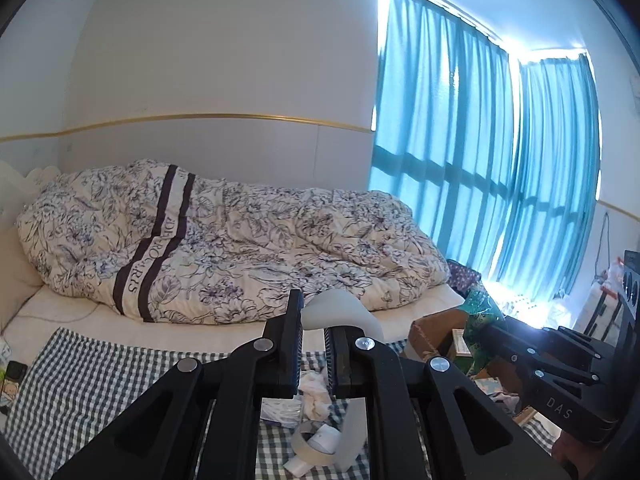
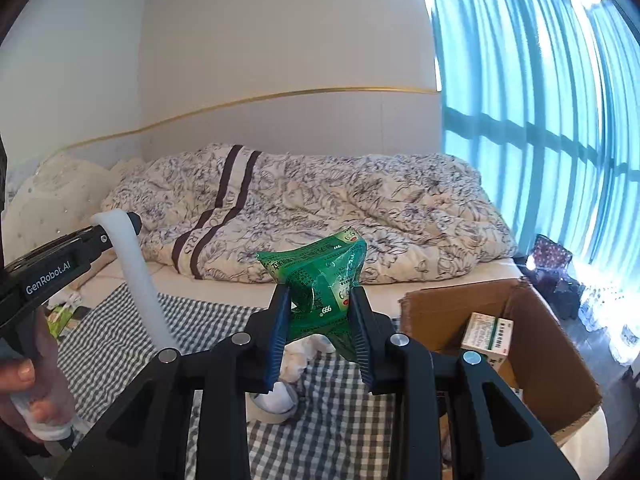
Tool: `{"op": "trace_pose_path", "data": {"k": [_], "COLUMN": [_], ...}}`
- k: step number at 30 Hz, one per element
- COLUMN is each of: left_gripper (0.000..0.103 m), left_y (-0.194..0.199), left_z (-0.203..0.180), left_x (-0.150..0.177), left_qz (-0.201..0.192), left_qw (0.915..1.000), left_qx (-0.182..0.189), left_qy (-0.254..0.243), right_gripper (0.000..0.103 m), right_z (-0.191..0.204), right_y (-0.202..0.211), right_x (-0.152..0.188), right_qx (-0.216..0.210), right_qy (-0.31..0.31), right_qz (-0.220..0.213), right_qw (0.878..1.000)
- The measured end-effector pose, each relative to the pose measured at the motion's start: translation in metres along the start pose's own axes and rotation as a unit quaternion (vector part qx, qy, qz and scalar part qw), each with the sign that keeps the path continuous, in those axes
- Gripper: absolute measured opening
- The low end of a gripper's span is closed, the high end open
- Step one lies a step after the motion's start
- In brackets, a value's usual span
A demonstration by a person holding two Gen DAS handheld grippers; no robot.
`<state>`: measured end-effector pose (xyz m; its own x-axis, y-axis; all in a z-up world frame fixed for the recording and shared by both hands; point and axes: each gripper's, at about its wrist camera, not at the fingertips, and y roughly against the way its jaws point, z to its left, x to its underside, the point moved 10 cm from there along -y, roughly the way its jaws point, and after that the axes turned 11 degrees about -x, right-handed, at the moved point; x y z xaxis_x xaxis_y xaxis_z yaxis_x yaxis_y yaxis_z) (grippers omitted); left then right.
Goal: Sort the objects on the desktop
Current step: 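Lift and carry the green packet and foam tube with both tools over the box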
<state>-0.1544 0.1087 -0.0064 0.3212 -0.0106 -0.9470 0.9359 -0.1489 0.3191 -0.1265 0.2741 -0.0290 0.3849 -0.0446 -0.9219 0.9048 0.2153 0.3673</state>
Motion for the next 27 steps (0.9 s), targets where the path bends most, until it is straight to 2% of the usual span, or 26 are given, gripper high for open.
{"op": "trace_pose_path", "data": {"k": [16, 27], "left_gripper": [0.010, 0.010], "left_y": [-0.003, -0.002], "left_z": [-0.079, -0.132], "left_x": [-0.005, -0.009], "left_qz": [0.004, 0.000], "left_qw": [0.9984, 0.9954], "left_qx": [0.051, 0.089], "left_qy": [-0.023, -0.035], "right_gripper": [0.029, 0.029], "right_z": [-0.063, -0.112], "right_y": [0.040, 0.057], "right_x": [0.009, 0.018], "right_qx": [0.057, 0.116], "right_qy": [-0.045, -0.082], "right_qz": [-0.039, -0.052], "right_qw": [0.997, 0.988]}}
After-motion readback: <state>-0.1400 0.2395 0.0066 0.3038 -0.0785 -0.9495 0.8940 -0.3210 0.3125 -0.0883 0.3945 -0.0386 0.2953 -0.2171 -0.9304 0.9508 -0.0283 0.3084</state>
